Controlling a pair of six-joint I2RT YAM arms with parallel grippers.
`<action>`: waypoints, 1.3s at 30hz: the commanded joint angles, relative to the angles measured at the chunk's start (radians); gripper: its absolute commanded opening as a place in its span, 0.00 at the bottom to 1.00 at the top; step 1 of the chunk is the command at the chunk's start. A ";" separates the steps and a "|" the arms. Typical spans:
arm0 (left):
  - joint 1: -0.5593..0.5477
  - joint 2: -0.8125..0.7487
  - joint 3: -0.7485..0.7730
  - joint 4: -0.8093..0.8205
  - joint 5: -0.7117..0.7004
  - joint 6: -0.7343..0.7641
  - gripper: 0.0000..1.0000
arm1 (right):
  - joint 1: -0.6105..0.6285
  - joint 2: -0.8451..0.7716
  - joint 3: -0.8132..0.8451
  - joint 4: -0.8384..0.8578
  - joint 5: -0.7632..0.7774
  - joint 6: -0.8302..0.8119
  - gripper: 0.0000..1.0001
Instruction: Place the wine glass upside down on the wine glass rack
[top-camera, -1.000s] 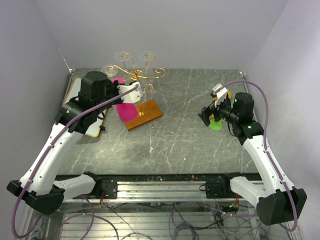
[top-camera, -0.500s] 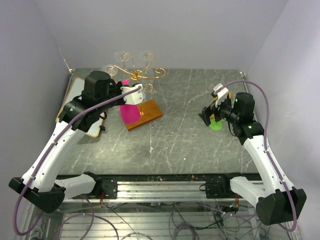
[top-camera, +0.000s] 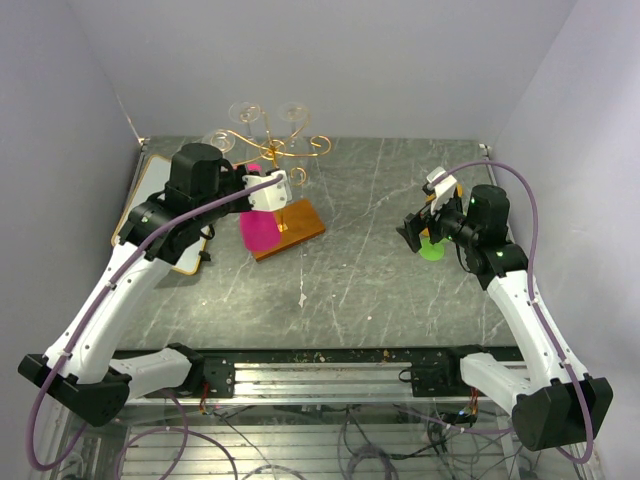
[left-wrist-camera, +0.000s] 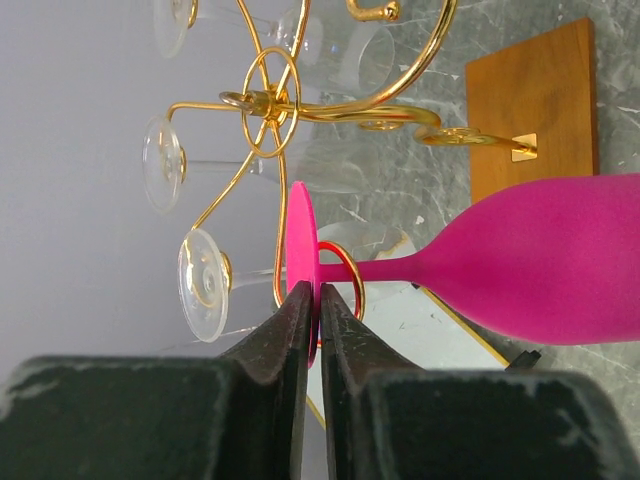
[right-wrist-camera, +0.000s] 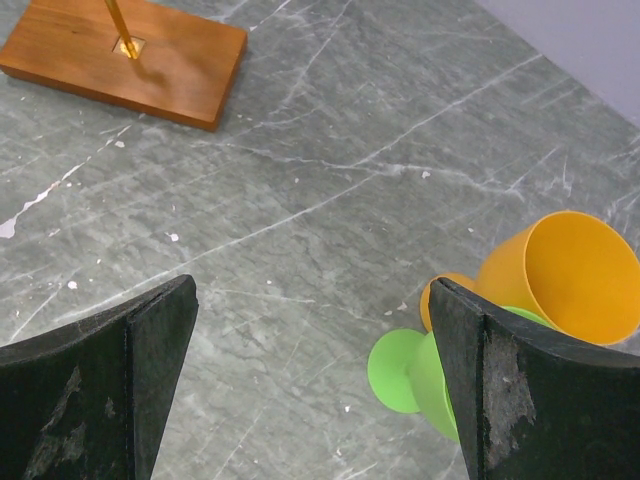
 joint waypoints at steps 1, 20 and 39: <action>-0.006 -0.025 -0.008 0.028 0.035 -0.027 0.21 | -0.008 -0.011 -0.010 -0.003 0.000 -0.007 1.00; -0.006 -0.087 -0.042 -0.005 0.093 -0.087 0.36 | -0.022 -0.006 -0.012 -0.001 -0.006 -0.004 1.00; 0.023 -0.262 -0.102 -0.075 0.317 -0.378 0.83 | -0.194 -0.060 -0.004 0.062 0.162 0.121 0.99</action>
